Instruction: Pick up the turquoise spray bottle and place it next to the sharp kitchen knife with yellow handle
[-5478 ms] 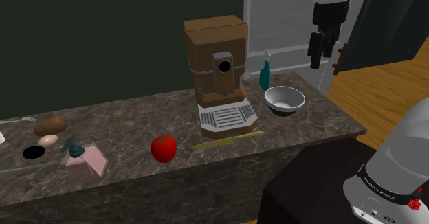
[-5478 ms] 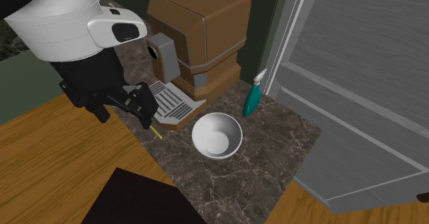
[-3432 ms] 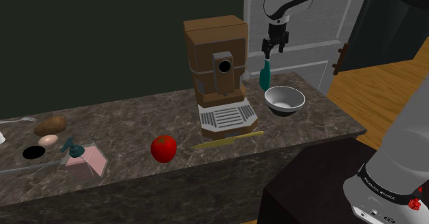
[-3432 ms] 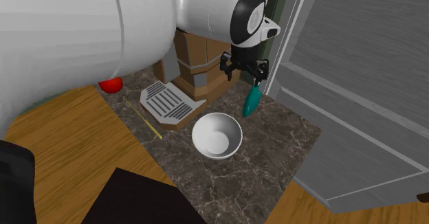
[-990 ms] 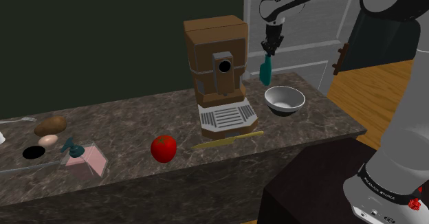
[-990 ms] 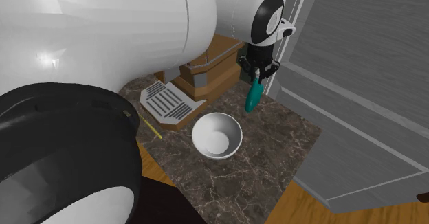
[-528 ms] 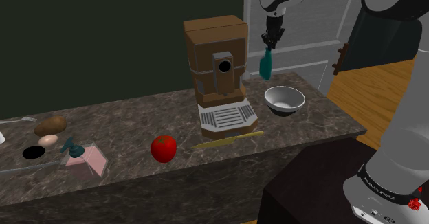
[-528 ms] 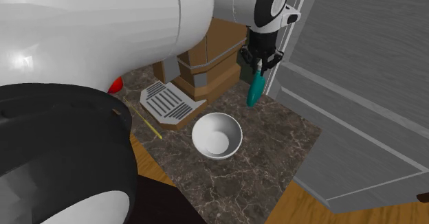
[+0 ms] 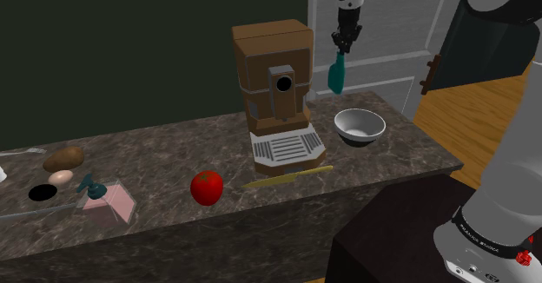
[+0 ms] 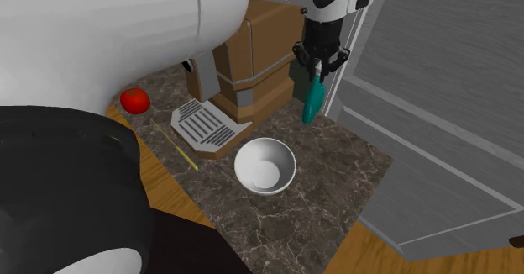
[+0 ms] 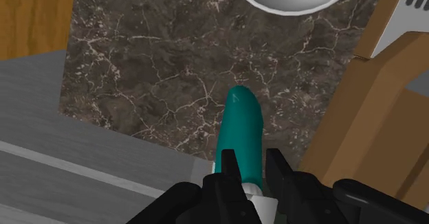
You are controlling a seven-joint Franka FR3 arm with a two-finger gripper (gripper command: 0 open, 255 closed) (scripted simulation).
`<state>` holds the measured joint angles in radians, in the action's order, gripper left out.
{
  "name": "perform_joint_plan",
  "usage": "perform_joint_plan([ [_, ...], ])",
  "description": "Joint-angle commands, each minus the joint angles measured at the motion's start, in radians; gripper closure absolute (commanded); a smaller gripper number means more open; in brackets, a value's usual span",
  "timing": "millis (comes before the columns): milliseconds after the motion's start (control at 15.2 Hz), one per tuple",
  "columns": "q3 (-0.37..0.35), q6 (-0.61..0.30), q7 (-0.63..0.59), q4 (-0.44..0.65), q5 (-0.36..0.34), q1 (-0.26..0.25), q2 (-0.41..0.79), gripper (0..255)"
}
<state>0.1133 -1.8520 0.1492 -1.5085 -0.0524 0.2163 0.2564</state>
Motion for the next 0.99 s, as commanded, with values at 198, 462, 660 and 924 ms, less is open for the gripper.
perform_joint_plan([
  [198, -0.015, 0.033, -0.046, -0.125, -0.022, -0.032, -0.155, 255],
  [462, -0.035, 0.072, -0.091, -0.215, -0.038, -0.058, -0.282, 255],
  [660, -0.055, 0.112, -0.125, -0.267, -0.045, -0.074, -0.37, 255],
  [924, -0.086, 0.175, -0.171, -0.316, -0.047, -0.095, -0.478, 255],
])
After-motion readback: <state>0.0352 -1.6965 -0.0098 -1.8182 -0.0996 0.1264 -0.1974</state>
